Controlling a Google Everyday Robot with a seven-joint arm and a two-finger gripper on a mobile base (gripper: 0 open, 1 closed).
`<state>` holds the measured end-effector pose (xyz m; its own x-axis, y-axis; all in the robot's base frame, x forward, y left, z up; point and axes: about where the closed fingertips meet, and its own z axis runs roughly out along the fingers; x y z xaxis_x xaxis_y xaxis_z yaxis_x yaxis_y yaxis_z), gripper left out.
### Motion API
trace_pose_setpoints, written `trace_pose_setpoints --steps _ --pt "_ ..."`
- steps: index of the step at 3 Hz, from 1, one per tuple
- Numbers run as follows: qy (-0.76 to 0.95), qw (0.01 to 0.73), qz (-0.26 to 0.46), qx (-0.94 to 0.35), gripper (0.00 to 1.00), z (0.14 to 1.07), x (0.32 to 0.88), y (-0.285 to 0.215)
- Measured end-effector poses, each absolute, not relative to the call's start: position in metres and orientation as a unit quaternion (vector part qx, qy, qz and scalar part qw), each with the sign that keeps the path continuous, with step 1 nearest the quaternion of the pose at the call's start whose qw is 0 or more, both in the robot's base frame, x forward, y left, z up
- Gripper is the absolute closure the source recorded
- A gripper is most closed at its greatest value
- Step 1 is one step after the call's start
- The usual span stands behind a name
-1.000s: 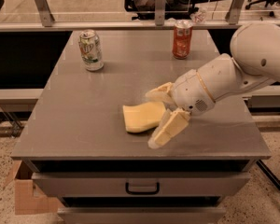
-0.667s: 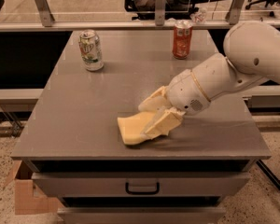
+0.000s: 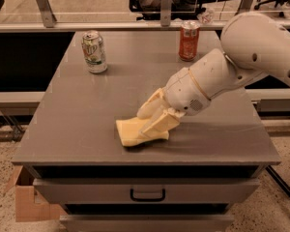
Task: Move sponge near 7up can
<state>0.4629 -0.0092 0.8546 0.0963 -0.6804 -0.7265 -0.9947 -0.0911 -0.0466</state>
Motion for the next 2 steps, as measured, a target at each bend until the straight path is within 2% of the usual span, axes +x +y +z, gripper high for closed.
trace_pose_setpoints --steps 1,2 --pt "0.606 0.287 0.269 -0.691 1.0 0.863 0.466 -0.005" --pt "0.642 0.354 0.256 -0.63 1.0 0.904 0.493 -0.018"
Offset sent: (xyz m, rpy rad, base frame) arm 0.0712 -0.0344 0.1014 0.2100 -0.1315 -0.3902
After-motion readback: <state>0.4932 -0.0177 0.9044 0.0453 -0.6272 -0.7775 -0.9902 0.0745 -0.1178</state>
